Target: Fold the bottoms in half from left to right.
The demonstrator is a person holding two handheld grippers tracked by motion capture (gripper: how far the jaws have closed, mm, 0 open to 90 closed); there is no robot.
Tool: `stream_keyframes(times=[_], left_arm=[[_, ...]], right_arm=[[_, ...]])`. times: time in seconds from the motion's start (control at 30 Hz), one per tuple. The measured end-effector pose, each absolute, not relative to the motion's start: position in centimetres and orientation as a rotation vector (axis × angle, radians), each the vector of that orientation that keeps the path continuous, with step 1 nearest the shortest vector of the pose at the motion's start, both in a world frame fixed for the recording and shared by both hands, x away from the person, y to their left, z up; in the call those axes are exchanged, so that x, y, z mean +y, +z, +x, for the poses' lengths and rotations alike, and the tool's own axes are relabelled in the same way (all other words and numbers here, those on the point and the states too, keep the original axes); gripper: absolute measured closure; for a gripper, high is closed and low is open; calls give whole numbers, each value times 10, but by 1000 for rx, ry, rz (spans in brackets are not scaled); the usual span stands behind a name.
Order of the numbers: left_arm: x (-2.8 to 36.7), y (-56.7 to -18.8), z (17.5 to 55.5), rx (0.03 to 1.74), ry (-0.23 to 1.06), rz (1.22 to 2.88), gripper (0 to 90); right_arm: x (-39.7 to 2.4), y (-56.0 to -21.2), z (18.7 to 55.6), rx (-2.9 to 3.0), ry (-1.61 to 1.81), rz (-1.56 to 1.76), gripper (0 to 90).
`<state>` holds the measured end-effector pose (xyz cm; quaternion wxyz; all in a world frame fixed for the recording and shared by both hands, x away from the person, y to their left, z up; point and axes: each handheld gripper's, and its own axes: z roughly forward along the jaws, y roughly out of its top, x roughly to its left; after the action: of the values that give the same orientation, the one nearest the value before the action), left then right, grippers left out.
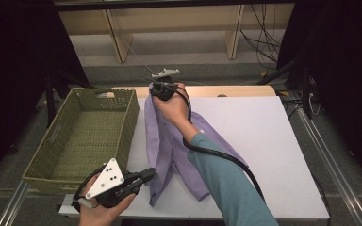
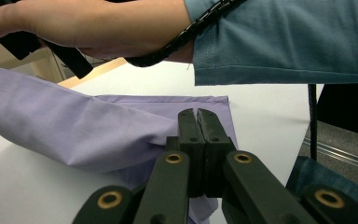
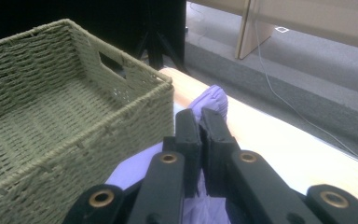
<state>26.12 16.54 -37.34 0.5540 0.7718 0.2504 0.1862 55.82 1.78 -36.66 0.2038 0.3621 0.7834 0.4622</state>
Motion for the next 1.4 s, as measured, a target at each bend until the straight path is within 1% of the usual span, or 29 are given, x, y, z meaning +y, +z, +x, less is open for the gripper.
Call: stream_keyframes(times=[1.17,1.4], left_arm=[[132,-381,284,557,410,1846,888],[126,-383,289,543,423,1851,888]], right_arm=[[1,-373,565,2194,1265,1026,870],[-3,-375,565,2187,1263,1032,870]])
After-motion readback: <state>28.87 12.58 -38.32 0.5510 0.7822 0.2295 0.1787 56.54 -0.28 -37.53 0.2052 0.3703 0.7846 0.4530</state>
